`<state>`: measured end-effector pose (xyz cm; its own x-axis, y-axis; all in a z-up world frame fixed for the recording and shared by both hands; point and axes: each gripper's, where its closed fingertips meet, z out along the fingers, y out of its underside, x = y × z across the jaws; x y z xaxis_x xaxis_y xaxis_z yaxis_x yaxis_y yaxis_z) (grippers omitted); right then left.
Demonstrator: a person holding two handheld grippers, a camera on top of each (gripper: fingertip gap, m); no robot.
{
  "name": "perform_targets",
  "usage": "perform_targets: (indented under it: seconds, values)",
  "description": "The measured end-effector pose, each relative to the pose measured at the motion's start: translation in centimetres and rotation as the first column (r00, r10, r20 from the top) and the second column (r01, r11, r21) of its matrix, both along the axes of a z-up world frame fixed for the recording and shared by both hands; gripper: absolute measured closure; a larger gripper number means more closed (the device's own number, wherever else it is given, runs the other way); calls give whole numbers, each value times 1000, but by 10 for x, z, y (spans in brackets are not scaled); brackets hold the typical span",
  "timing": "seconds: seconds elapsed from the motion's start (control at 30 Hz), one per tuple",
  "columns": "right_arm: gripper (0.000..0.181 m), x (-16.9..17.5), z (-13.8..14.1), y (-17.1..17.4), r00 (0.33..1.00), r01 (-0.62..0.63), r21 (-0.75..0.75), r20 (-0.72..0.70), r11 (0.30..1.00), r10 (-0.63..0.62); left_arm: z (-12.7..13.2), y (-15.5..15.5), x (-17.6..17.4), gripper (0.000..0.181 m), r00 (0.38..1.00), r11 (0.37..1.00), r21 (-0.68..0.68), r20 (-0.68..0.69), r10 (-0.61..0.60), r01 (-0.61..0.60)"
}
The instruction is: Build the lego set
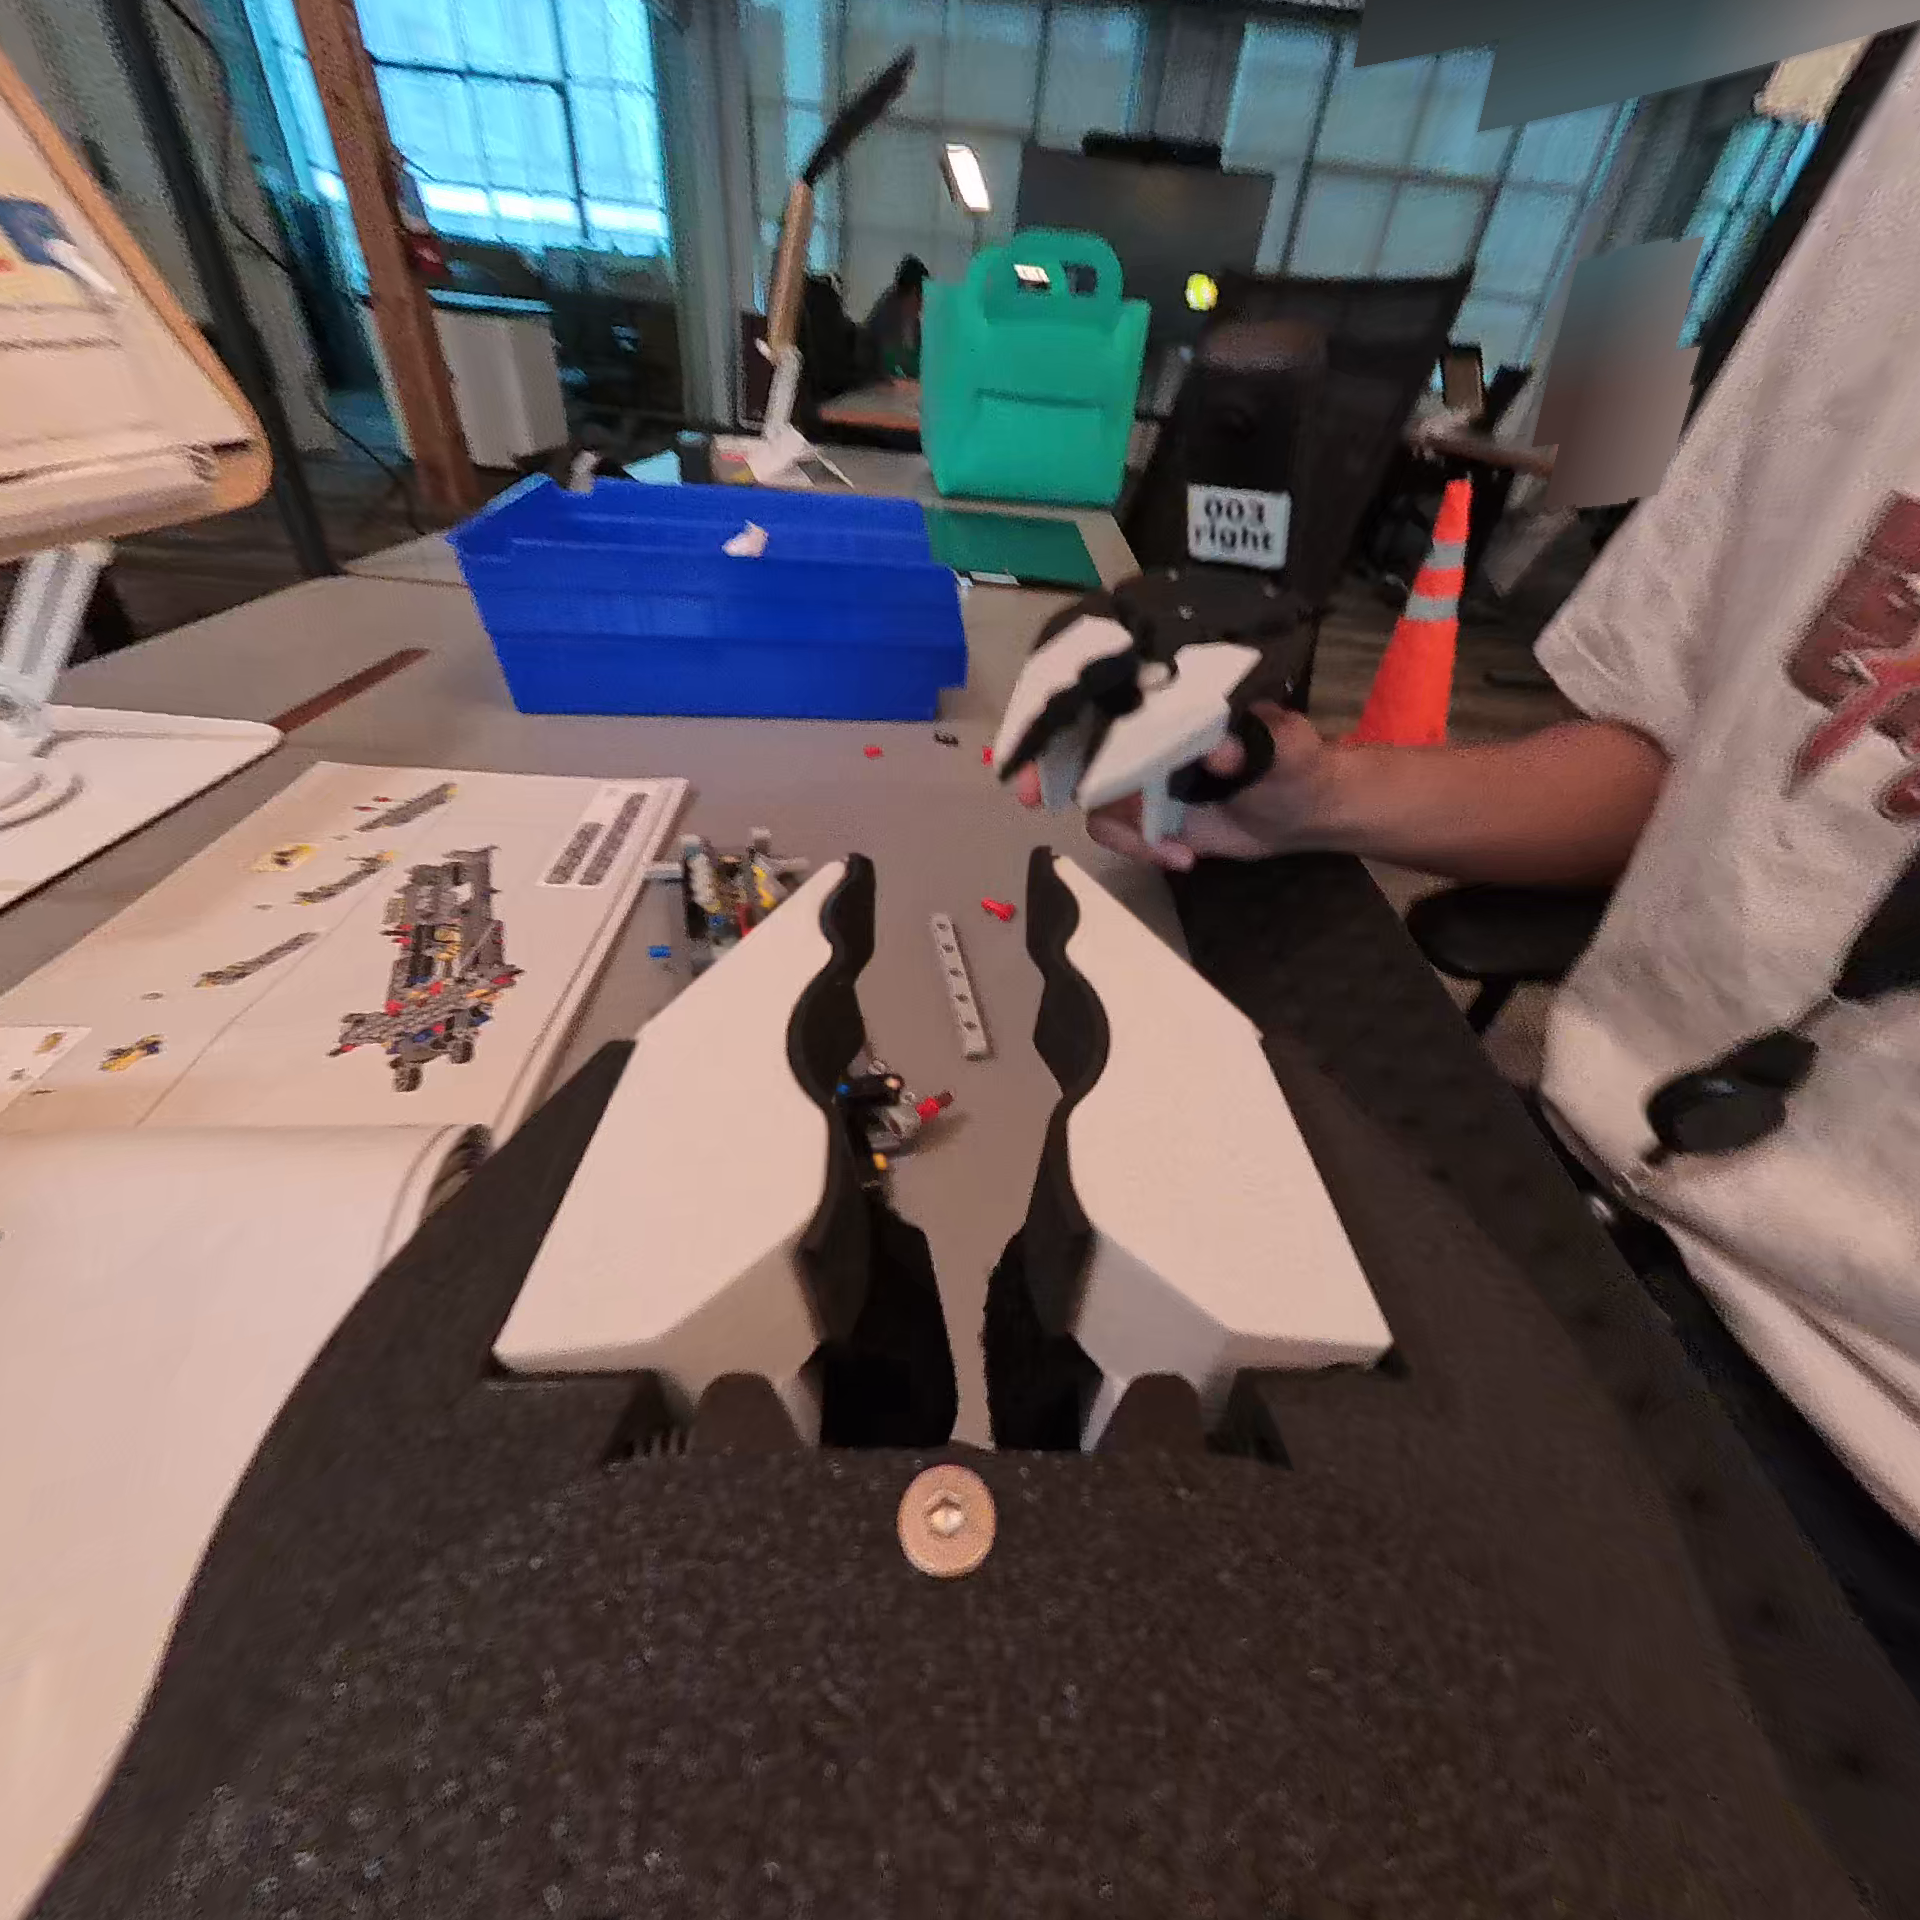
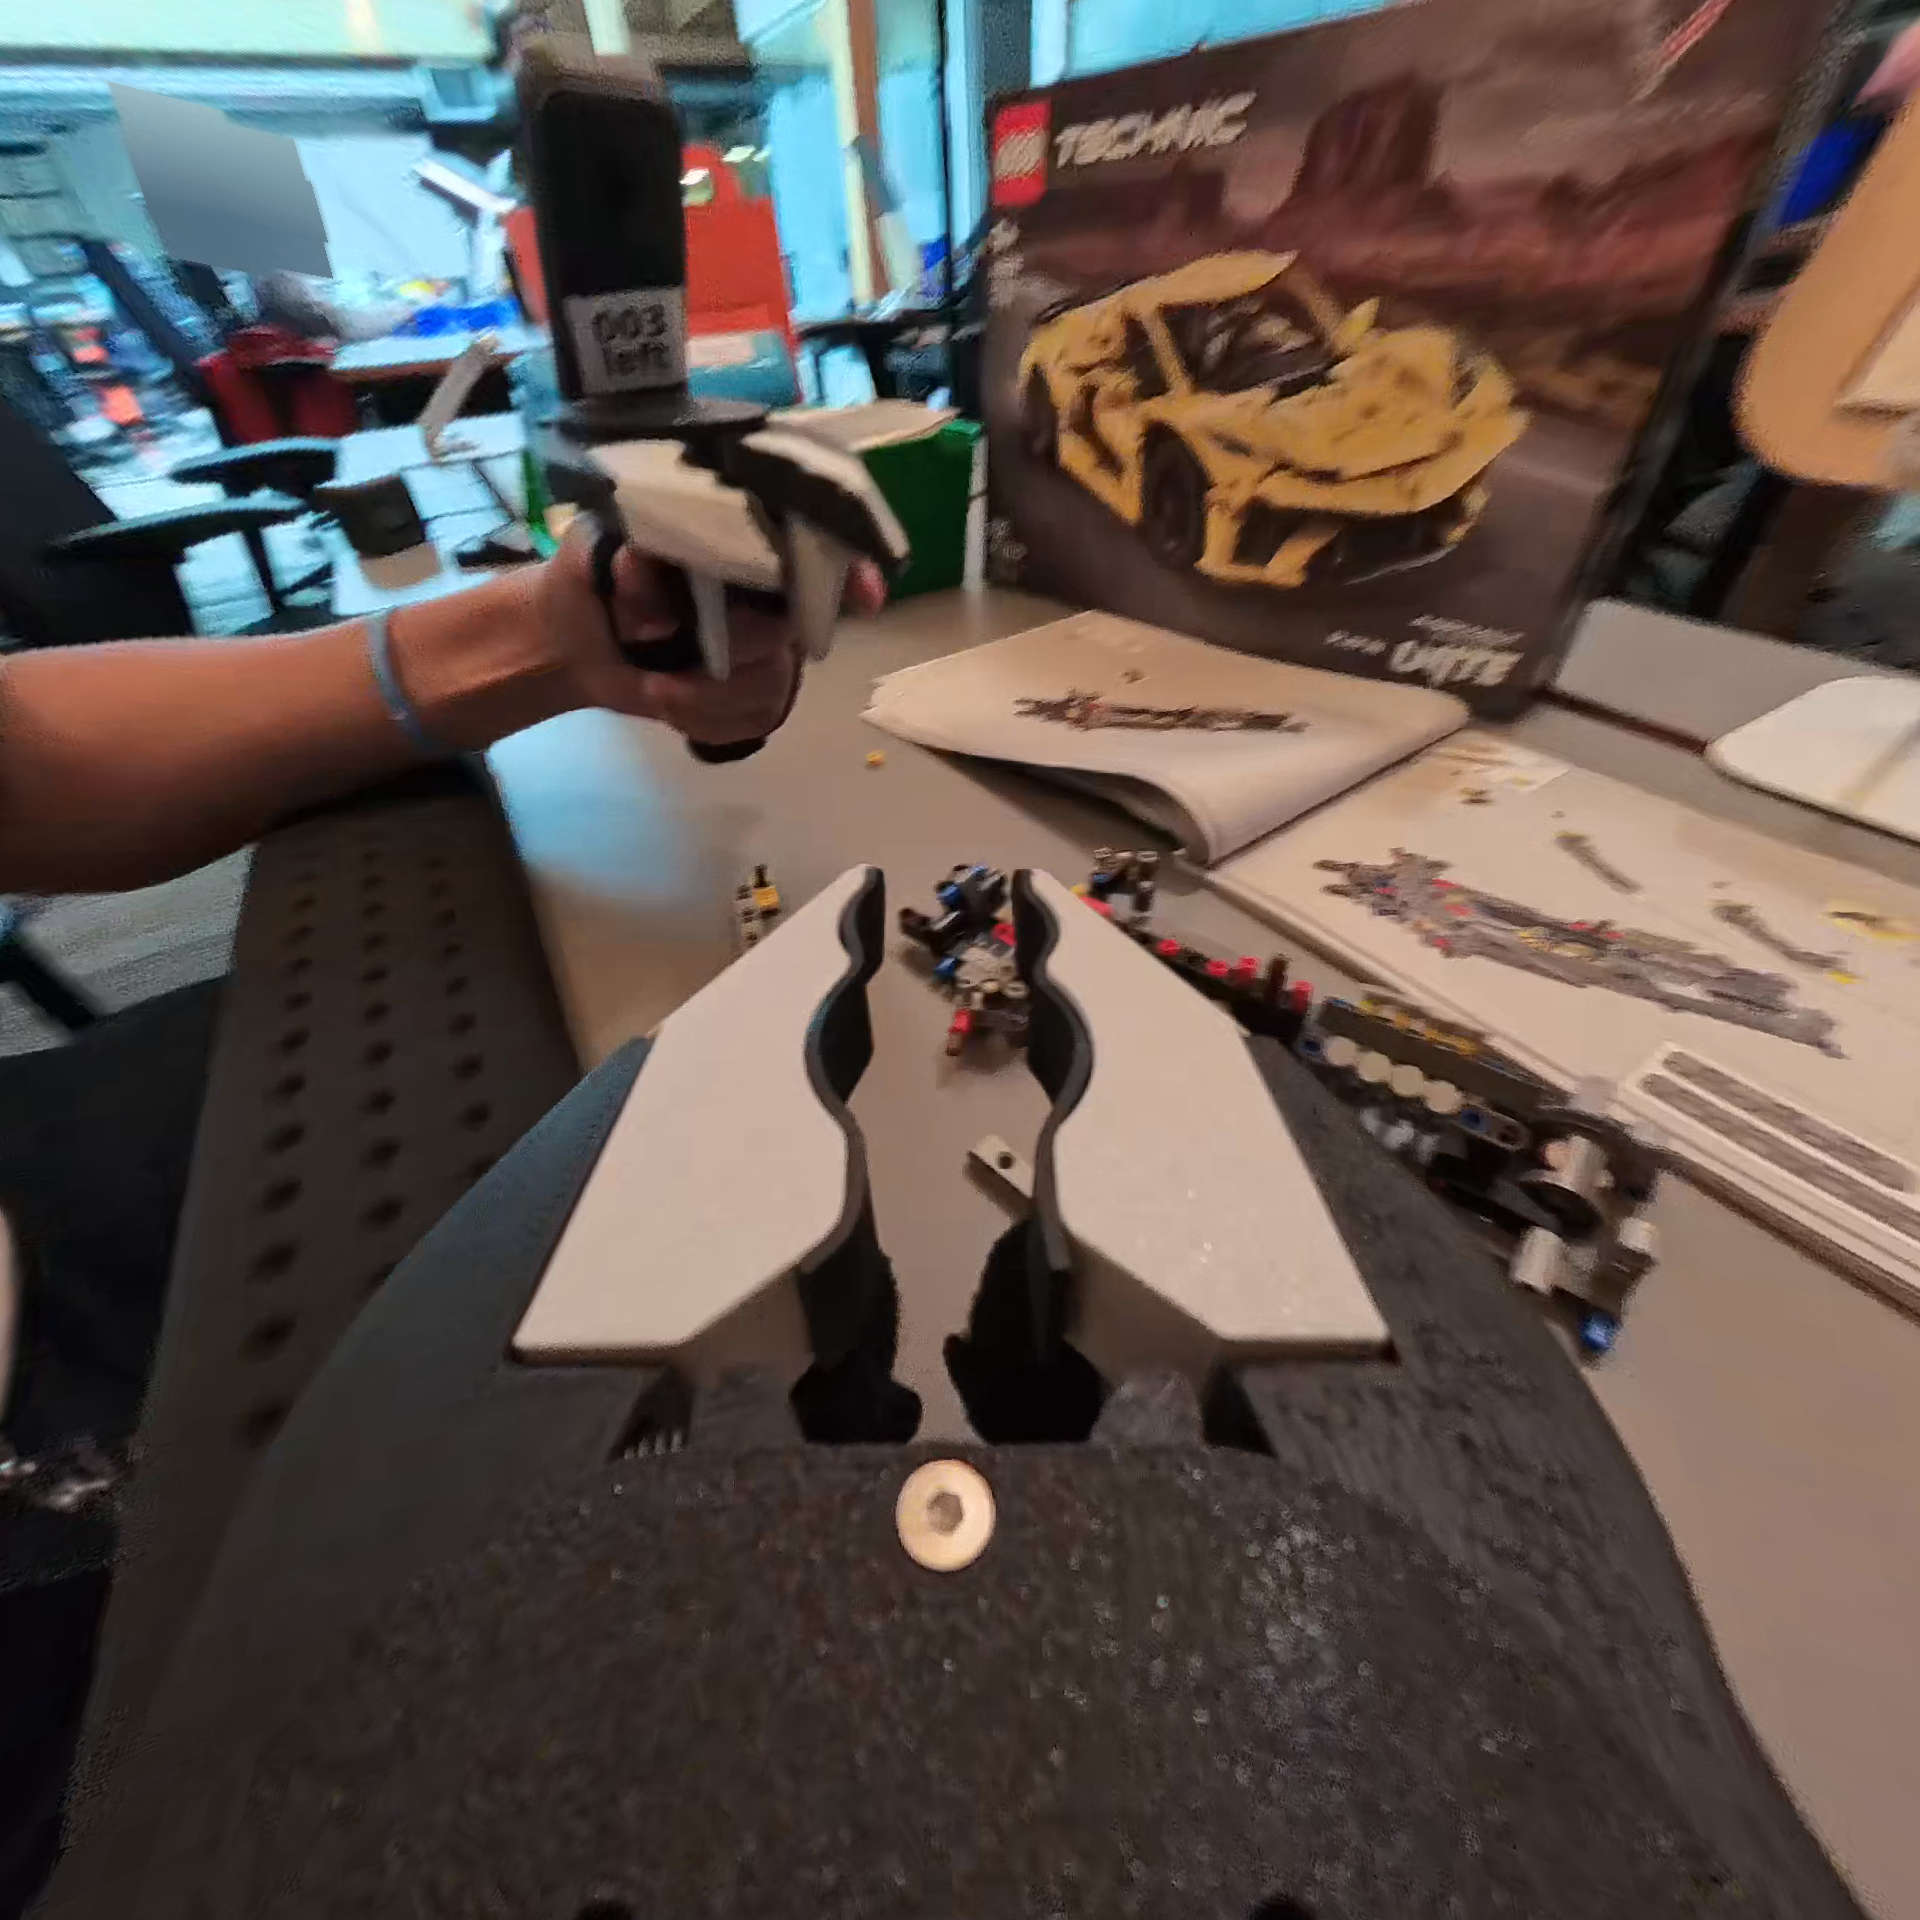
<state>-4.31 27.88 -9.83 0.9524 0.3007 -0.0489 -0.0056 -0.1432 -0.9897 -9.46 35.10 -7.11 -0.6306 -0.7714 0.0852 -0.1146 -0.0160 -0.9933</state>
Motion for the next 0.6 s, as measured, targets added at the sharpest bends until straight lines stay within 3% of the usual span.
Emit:
perform_targets:
  seconds: [0.1,0.2,0.37,0.43,0.5,0.6]
  values:
    - [161,11,0,-1,992,100,20,71,995,-102,-16,-13,0,153,995,996,61,-80,-54,59]
    - [159,3,-21,2,985,87,-80,156,993,-74,-33,-18,3,154,987,995,72,-148,-59,70]
    - [162,3,-24,12,950,133,-47,290,990,-114,-50,-64,-15,163,968,952,218,-182,-175,213]
    - [164,3,-23,10,951,136,-39,285,990,-120,-73,-81,-23,162,948,878,387,-250,-196,283]
    - [166,11,-22,10,948,180,-27,269,983,-167,-92,-90,-24,160,942,755,574,-282,-179,316]
    - [169,14,-15,8,961,182,-13,215,983,-175,-103,-100,-20,160,920,567,725,-315,-232,391]
